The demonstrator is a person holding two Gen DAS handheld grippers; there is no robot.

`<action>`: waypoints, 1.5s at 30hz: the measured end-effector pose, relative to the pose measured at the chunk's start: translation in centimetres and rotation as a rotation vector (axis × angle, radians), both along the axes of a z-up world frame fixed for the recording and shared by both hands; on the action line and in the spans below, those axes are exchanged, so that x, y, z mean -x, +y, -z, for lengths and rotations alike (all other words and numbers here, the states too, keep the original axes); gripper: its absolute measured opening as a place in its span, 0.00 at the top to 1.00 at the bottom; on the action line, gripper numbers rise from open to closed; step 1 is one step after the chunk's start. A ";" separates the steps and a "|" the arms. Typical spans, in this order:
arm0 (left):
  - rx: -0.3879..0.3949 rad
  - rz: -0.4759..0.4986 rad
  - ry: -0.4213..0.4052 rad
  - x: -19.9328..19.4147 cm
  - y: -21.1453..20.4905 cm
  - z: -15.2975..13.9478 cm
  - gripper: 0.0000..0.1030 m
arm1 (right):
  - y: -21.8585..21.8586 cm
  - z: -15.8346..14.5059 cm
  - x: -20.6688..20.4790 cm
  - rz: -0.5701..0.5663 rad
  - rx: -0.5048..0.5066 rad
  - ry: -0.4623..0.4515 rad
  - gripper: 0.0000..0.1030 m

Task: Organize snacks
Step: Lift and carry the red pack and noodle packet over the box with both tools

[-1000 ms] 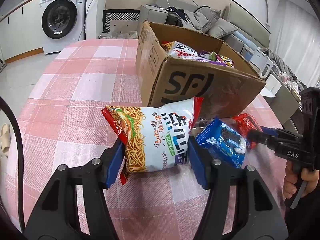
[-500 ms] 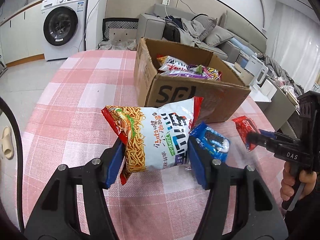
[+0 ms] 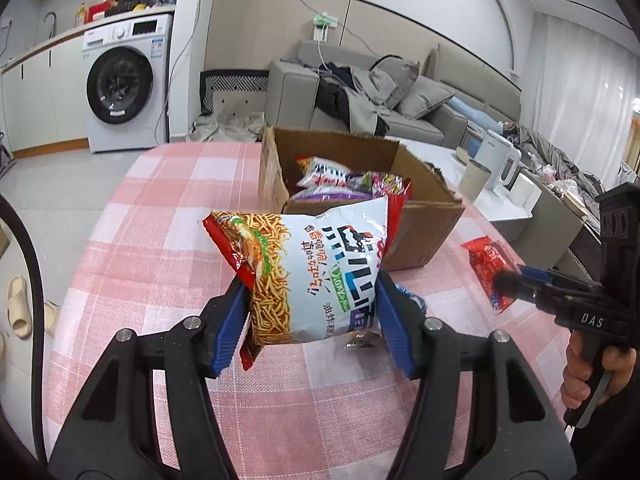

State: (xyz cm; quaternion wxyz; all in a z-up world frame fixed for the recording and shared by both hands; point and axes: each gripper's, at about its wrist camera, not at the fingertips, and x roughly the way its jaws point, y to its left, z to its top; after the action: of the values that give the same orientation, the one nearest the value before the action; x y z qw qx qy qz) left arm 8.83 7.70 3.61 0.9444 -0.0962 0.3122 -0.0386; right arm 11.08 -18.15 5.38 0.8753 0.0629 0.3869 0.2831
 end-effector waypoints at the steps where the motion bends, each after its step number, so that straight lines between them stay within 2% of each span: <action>1: 0.001 0.003 -0.009 0.2 0.0 -0.3 0.43 | 0.1 -0.2 0.2 0.001 0.000 -0.007 0.55; 7: -0.001 -0.010 -0.041 1.4 0.1 -1.6 0.43 | 0.0 -0.8 0.8 0.007 -0.033 -0.037 0.55; 19: -0.011 0.002 -0.060 1.4 -0.5 -2.6 0.43 | -0.2 -1.7 0.6 0.016 -0.032 -0.090 0.55; 35: -0.033 -0.001 -0.080 -0.3 -1.0 -3.3 0.43 | 0.9 -2.2 -0.4 -0.007 -0.019 -0.134 0.55; 45: -0.040 0.006 -0.087 -2.6 -1.5 -3.9 0.43 | 1.5 -2.8 -2.1 -0.005 -0.037 -0.146 0.55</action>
State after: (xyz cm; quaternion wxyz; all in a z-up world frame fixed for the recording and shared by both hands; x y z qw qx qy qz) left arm 11.44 6.16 7.48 0.9586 -0.0748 0.2720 -0.0392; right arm 13.14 -16.66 8.22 0.8992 0.0573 0.3167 0.2965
